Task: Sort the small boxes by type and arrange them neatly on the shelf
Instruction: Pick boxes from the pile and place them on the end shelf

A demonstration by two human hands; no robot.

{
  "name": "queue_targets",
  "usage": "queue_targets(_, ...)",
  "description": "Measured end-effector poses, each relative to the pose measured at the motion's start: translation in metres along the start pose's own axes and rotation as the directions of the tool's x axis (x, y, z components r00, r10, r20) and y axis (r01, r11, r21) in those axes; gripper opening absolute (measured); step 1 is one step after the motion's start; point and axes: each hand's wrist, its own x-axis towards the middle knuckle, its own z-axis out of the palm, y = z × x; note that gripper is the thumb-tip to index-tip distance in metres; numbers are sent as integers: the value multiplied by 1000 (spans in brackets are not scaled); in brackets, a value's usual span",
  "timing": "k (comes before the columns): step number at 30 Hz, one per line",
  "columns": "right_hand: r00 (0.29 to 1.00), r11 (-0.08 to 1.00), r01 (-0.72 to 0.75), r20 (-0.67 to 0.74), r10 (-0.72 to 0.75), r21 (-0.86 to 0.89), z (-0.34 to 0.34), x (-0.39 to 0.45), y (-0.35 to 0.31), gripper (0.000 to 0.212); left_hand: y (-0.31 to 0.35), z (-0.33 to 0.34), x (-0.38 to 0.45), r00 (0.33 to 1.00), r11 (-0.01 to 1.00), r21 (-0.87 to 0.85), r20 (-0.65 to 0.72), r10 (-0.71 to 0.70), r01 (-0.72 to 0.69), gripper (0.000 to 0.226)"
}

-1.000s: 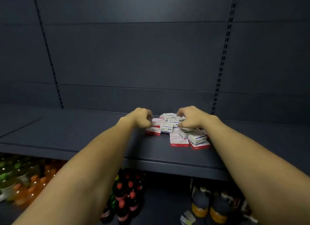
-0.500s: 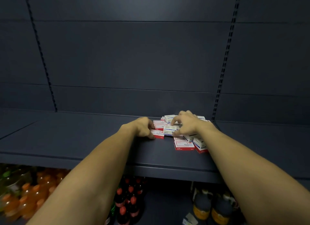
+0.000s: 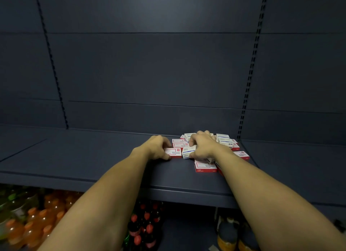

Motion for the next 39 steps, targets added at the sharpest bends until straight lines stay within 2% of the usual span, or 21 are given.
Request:
queue_targets(3,1000,1000,-11,15,11,-2,-2,0,-1,35,5,-3,-3,999,996,75,5,51,-51,36)
queue_targets(7,993,995,-72,90,77,-63,-8,-1,-7,61,7,-9,-5,998,990,125,-17,60,-58,40)
queue_targets(10,992,995,-74,94,80,-68,-11,1,-7,46,6,-15,-4,997,992,114,-52,53,-47,40)
queue_targets(15,998,998,45,-36,-46,-37,-28,2,-5,34,15,-35,3,983,983,157,-135,121,-100,37)
queue_targets(18,985,996,76,-156,-68,47,-50,-1,4,30,32,-52,12,966,972,182,-187,181,-147,40)
queue_targets(21,967,997,77,-243,-72,13,-68,-8,14,29,48,-63,23,952,962,207,-212,220,-176,39)
queue_targets(26,954,998,-62,-296,54,-17,-87,-29,36,32,81,-63,36,925,947,190,-234,299,-258,31)
queue_targets(30,931,982,-186,-322,171,-16,-93,-59,60,32,113,-48,46,899,916,199,-204,387,-349,31)
queue_targets(39,858,922,-383,-392,332,-56,-114,-130,123,32,186,-1,57,847,845,211,-112,520,-491,32)
